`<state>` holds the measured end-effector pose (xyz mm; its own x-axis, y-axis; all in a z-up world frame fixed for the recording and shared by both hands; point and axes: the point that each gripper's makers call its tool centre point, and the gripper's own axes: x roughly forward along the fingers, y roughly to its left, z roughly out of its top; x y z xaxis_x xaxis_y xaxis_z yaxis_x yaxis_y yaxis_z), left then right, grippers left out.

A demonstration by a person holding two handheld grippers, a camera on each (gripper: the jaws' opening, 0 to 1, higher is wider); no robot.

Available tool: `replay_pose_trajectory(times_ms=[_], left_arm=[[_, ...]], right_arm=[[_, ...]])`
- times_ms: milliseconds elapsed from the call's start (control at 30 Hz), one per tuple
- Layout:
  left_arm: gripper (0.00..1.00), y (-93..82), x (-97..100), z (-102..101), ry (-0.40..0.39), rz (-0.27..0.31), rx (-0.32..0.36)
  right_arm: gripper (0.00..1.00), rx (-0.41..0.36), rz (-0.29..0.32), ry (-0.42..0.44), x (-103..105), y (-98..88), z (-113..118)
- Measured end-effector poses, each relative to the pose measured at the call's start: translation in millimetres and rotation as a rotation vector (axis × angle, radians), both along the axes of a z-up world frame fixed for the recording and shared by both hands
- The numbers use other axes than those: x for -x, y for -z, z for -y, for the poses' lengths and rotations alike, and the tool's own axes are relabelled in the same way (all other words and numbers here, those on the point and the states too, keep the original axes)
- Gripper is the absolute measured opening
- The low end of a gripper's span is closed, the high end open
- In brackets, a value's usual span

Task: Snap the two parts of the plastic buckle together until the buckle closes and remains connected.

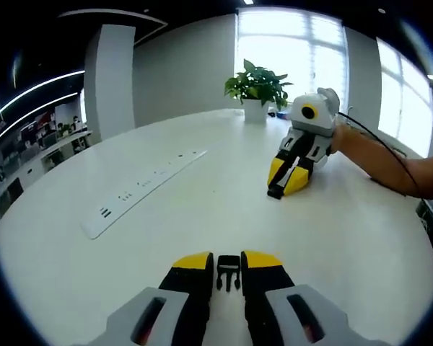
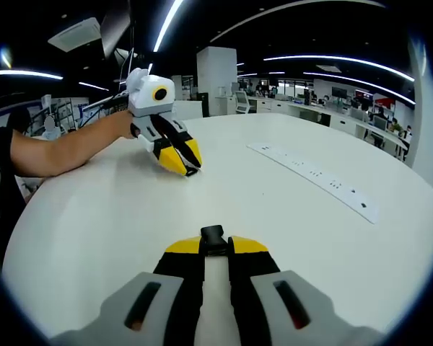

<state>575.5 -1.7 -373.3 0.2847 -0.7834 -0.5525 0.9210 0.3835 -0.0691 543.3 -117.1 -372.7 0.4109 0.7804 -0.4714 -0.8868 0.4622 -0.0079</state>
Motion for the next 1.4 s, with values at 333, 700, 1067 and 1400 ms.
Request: replay_pose_trajectory(times_ms=[333,700,1067,1400], left_arm=[[0.14,5.4,2.7,2,0.018,0.021,-0.045],[0.12,-0.1,10.5,10,0.042,0.012,-0.038],[0.12,5.5,92.3,38,0.437,0.014,-0.041],[0.11,6.1,125.0,34,0.661,0.078,-0.072]], right_arm=[[0.12,0.0,0.0,0.0,-1,-0.2,2],[0.12,0.0,-0.001,0.0,0,0.2,3],[0.12,-0.001,-0.002,-0.003,-1,0.6,2],[0.12,-0.008,-0.002,-0.002,-1,1.7,2]])
